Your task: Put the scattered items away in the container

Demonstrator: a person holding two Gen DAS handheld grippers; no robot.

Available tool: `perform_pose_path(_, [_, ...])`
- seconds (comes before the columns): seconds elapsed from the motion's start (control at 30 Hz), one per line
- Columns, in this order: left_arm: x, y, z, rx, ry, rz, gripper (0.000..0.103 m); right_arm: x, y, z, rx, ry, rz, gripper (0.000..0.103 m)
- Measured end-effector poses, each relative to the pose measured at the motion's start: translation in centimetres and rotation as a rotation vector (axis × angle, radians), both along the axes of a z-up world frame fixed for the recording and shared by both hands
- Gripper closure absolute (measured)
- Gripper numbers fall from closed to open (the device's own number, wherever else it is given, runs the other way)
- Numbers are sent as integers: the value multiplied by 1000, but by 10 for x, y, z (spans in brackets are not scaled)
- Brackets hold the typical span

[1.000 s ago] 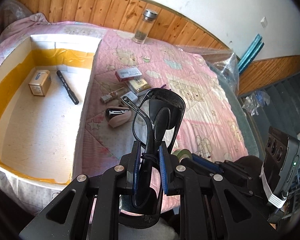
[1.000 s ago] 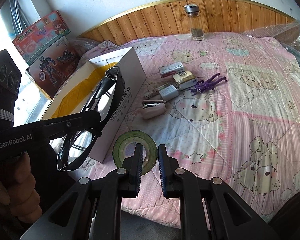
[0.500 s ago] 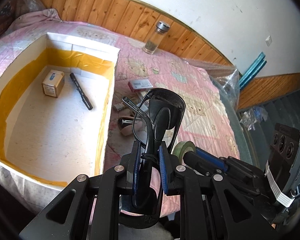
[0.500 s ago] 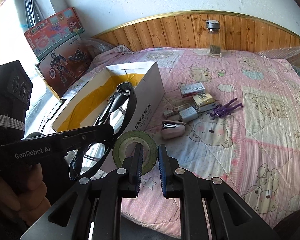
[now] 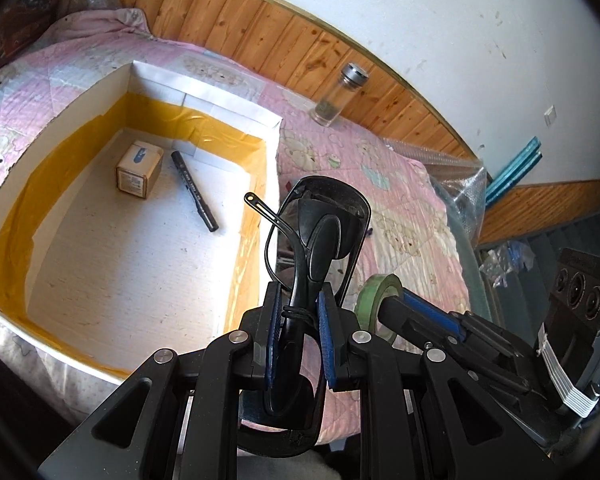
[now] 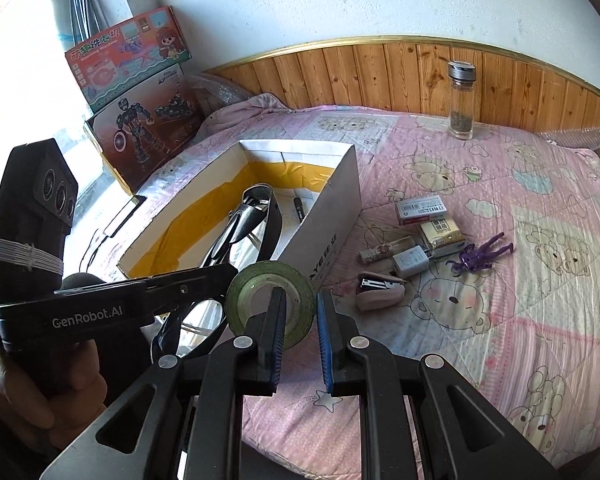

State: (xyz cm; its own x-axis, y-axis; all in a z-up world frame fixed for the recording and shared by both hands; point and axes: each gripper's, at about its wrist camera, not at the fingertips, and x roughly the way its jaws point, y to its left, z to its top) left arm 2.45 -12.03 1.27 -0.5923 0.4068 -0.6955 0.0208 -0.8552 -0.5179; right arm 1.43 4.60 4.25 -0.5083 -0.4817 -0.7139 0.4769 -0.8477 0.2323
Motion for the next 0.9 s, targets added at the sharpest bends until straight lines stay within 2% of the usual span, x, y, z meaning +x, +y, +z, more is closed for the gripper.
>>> perform_pose_path(0.43, [-10, -31, 2, 32, -2, 56, 85, -15, -30, 12, 10, 27, 42, 87])
perform_pose_path(0.9, [-29, -53, -10, 57, -65, 99, 85, -37, -55, 10, 28, 31, 68, 87])
